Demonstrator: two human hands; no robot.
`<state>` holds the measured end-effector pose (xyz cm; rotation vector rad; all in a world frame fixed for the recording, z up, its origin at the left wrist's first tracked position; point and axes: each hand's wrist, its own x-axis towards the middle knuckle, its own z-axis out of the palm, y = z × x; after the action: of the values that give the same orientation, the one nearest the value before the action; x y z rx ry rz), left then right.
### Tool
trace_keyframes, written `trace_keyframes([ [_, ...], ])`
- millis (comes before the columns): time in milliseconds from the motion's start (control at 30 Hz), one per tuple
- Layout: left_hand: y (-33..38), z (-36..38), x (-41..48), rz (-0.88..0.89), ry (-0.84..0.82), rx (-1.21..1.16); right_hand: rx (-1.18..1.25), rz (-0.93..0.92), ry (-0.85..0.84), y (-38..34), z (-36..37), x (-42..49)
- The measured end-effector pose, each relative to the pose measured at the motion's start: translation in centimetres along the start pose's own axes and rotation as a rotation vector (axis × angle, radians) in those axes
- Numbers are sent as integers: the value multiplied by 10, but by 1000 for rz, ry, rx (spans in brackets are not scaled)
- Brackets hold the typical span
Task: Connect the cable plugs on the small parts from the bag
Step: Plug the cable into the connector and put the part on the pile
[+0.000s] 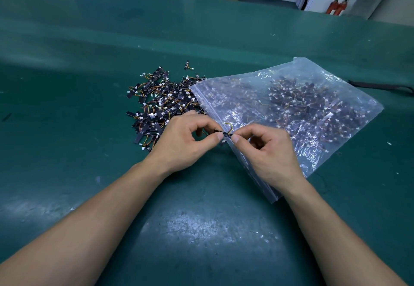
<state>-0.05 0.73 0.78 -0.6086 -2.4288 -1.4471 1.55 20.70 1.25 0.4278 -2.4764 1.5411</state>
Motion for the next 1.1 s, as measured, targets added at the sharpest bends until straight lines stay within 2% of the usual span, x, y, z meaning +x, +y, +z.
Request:
trace_keyframes([
  [1100, 3, -4, 0, -6, -23, 34, 16, 26, 3, 1, 3, 1],
])
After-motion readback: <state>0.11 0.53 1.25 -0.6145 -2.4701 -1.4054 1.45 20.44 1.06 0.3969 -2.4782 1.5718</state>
